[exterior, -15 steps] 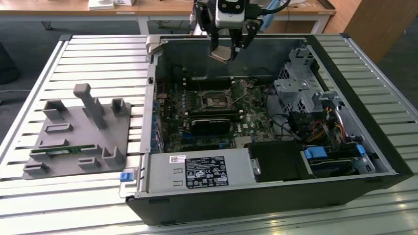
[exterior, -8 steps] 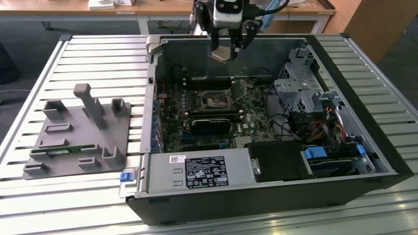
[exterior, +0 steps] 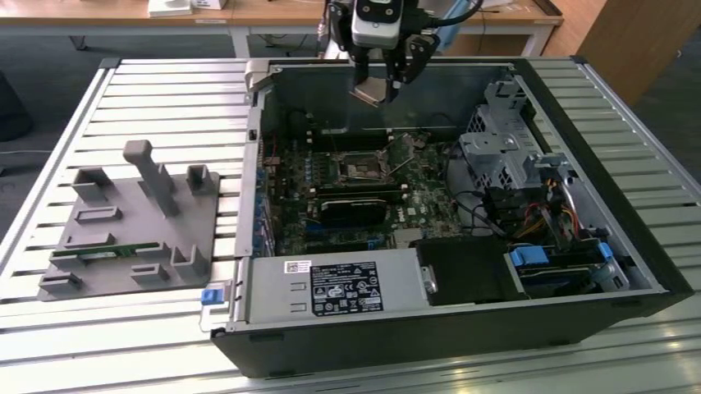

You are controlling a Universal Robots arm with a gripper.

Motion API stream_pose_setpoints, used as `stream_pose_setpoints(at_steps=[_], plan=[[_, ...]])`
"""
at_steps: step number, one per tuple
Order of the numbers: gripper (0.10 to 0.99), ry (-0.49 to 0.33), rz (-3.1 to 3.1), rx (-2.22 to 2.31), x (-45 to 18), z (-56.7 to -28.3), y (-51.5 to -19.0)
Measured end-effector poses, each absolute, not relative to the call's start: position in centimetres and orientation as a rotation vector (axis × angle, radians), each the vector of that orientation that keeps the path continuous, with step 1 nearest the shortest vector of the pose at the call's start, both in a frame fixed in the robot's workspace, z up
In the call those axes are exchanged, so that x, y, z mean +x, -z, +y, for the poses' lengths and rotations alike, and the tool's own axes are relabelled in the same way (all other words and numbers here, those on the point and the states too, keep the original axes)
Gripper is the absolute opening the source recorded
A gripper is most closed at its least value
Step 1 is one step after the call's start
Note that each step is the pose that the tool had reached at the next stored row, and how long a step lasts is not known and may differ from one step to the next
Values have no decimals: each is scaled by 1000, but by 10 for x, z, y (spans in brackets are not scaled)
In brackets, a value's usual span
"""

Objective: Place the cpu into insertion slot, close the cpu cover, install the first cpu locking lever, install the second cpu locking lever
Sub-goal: 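Place the cpu into insertion slot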

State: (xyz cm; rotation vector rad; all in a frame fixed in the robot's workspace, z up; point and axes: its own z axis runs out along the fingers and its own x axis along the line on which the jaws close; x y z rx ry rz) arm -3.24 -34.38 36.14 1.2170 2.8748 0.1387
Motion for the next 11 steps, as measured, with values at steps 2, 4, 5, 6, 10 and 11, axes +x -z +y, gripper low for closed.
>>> stream_pose_setpoints(at_steps=[2,4,5,6,10,11], plan=[[537,-138,2867,1234,-32,-344,-361],[537,-138,2859,1251,-32,-344,-361],[537,-138,2855,1259,-32,-344,-361],[537,-138,2851,1268,-32,-344,-361],[537,-138,2835,1300,-32,-344,-361],[537,-138,2831,1308,-32,-344,-361]])
